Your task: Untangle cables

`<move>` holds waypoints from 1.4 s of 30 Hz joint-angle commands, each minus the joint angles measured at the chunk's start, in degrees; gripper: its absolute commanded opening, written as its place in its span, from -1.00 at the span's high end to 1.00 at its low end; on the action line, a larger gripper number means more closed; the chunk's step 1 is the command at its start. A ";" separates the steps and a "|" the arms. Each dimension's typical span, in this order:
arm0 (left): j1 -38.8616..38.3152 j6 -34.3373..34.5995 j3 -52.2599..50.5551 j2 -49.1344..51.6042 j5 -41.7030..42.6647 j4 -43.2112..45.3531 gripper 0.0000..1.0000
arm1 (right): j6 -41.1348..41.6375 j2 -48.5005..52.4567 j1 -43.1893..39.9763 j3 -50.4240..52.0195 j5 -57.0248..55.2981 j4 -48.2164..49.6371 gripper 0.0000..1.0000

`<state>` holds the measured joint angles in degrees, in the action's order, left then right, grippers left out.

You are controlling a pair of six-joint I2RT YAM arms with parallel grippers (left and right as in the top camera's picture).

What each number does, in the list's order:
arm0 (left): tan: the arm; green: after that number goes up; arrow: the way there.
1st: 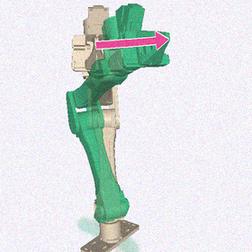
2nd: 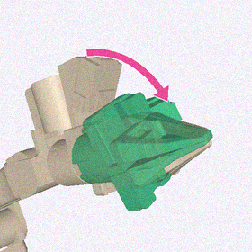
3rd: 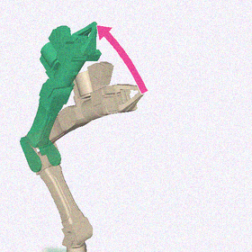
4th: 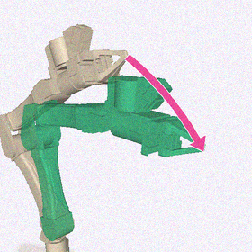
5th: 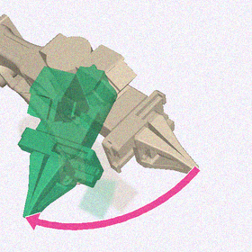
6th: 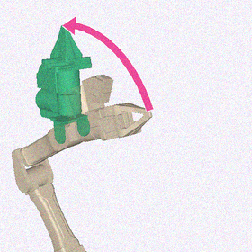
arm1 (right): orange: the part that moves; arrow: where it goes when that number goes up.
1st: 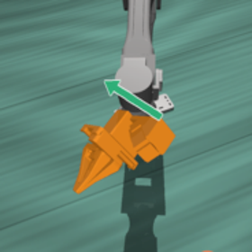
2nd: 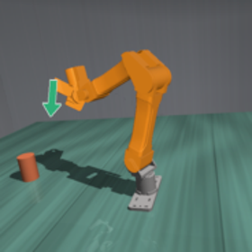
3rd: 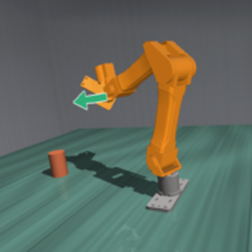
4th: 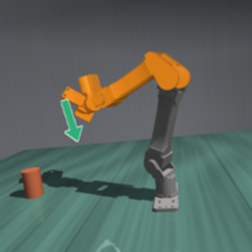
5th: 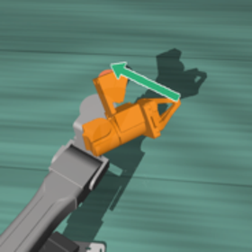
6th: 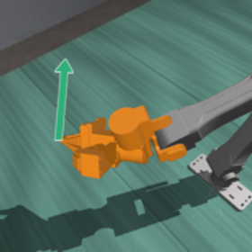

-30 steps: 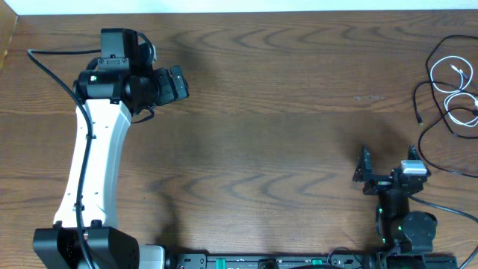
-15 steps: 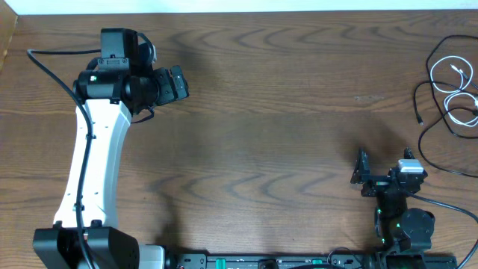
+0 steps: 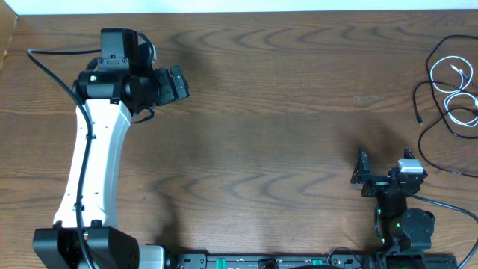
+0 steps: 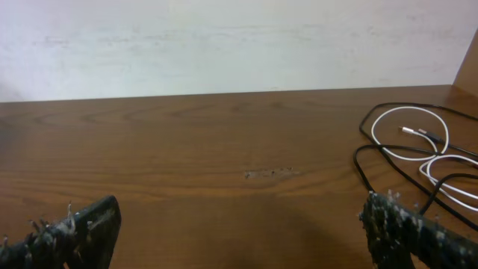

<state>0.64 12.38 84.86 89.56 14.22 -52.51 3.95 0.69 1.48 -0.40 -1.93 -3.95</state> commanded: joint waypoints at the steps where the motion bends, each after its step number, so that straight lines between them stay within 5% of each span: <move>1: 0.20 0.13 0.50 -0.72 -0.61 -0.24 -0.98 | 0.72 -0.37 0.46 0.09 0.13 -0.20 -0.98; 13: 0.13 -1.68 -6.14 -8.26 -2.10 11.13 -0.98 | 0.72 -0.37 0.44 0.09 0.13 -0.20 -0.99; 27: 0.15 -8.50 -46.03 -45.40 -2.08 44.63 -0.98 | 0.72 -0.37 0.46 0.09 0.13 -0.20 -0.98; 42: 0.20 -17.99 -76.83 -75.87 -4.85 60.72 -0.98 | 0.72 -0.37 0.46 0.09 0.13 -0.20 -0.99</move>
<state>0.64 -3.53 11.60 17.45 11.62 7.31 3.95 0.69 1.48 -0.40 -1.91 -3.95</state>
